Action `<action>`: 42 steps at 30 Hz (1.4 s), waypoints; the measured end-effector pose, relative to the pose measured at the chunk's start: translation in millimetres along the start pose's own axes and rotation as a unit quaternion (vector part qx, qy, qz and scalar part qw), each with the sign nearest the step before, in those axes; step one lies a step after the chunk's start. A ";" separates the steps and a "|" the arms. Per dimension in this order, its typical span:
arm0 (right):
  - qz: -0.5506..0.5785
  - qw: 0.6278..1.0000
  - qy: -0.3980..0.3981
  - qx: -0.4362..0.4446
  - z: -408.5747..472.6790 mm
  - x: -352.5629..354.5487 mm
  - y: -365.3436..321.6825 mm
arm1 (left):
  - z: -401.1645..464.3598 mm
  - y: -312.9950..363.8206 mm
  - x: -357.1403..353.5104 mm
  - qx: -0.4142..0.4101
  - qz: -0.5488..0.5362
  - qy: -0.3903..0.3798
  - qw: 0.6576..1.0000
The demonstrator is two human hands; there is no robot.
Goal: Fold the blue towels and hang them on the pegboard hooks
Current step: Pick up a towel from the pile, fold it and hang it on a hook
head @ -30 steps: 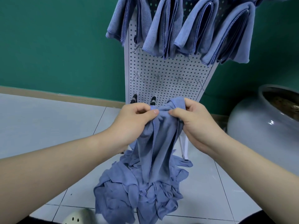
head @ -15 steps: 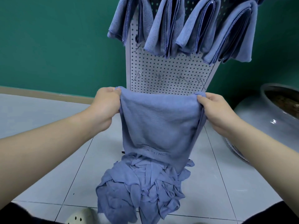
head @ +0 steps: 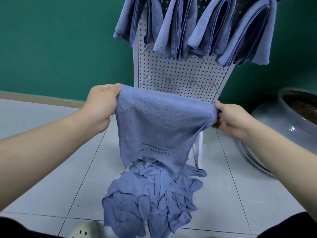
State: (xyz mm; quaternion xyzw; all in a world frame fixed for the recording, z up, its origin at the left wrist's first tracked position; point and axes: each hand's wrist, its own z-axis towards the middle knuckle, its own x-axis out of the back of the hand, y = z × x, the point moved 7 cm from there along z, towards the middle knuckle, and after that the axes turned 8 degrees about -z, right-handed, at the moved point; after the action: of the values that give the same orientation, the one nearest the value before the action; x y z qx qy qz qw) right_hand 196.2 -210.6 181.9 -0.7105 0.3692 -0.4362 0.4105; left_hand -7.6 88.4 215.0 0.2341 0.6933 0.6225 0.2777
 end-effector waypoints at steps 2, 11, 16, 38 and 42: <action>0.022 0.999 -0.030 -0.020 -2.1 -5.0 2.8 | 1.1 1.3 2.7 -0.004 -0.004 0.005 1.000; -0.036 0.999 0.016 -0.011 5.4 1.1 10.3 | 5.9 4.4 12.0 -0.029 -0.002 0.009 1.000; 0.141 0.987 -0.076 -0.014 6.0 -14.0 4.8 | 3.7 1.8 10.4 -0.003 -0.010 -0.022 1.000; 0.008 0.990 -0.014 0.138 3.9 17.6 -30.2 | 9.9 5.7 26.9 -0.060 0.026 0.030 0.997; 0.034 0.989 -0.006 0.146 0.8 21.2 -34.2 | 9.3 6.8 17.8 -0.048 -0.049 -0.010 0.998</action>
State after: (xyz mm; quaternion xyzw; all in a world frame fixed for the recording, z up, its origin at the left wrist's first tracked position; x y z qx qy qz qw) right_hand 210.0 -215.8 219.4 -0.6327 0.3234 -0.4669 0.5264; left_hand -14.5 107.9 219.4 0.1924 0.6707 0.6381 0.3255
